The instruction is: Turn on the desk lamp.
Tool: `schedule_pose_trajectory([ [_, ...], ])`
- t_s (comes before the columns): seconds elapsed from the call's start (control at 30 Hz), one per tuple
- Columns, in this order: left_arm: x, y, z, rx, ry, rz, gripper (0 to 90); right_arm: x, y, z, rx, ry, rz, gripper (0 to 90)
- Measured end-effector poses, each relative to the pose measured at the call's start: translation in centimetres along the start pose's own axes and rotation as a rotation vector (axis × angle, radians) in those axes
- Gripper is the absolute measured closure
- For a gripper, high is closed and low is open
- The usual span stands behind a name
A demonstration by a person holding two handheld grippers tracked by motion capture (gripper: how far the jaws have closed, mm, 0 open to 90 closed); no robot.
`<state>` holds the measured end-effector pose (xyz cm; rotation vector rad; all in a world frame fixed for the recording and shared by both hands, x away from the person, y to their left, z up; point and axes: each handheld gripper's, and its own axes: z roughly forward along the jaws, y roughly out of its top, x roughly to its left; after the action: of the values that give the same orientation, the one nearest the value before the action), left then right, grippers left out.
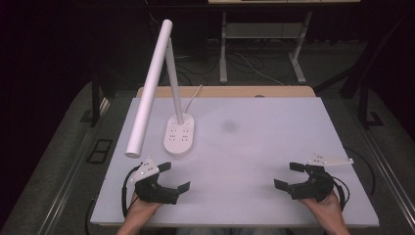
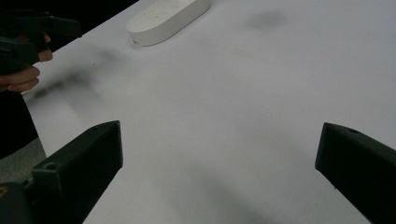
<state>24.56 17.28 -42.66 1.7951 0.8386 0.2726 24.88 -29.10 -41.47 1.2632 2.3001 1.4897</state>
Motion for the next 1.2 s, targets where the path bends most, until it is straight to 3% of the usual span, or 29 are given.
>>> schedule_pose_trajectory([
  [0.3, -0.1, 0.1, 0.1, -0.004, 0.000, 0.015, 0.0, 0.0, -0.1, 0.0, 0.014, 0.010, -0.002, 0.3],
  [0.47, -0.1, 0.4, 0.2, 0.019, -0.010, 0.042, 0.0, 0.0, -0.1, 0.0, 0.019, 0.015, 0.001, 0.4],
  [0.83, 0.0, 0.6, 0.1, 0.014, -0.010, 0.029, 0.0, 0.4, 0.4, 0.0, 0.034, 0.032, 0.002, 0.3],
  [1.2, 0.1, 0.6, -0.2, 0.010, 0.019, 0.026, 0.0, 0.6, 1.0, 0.5, 0.078, 0.034, -0.020, 0.4],
])
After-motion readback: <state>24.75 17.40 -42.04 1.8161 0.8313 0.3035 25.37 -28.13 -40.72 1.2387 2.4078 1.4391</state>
